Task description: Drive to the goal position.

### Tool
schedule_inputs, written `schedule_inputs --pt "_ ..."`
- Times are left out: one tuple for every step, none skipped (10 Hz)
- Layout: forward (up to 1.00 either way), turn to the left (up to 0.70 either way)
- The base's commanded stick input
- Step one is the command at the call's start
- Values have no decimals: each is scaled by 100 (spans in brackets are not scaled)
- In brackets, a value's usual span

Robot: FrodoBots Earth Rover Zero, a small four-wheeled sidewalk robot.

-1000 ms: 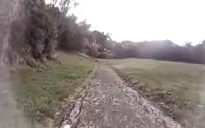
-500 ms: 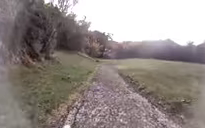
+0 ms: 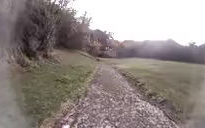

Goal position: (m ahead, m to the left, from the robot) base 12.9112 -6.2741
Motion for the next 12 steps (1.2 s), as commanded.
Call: schedule_inputs --pt "85 -34" --pt "85 -29" --pt "85 -17" --pt "85 0" --pt "85 0" --pt "85 0" --pt "85 0" --pt "85 0" --pt "85 0" --pt "85 0" --pt "85 0" --pt "-3 0"
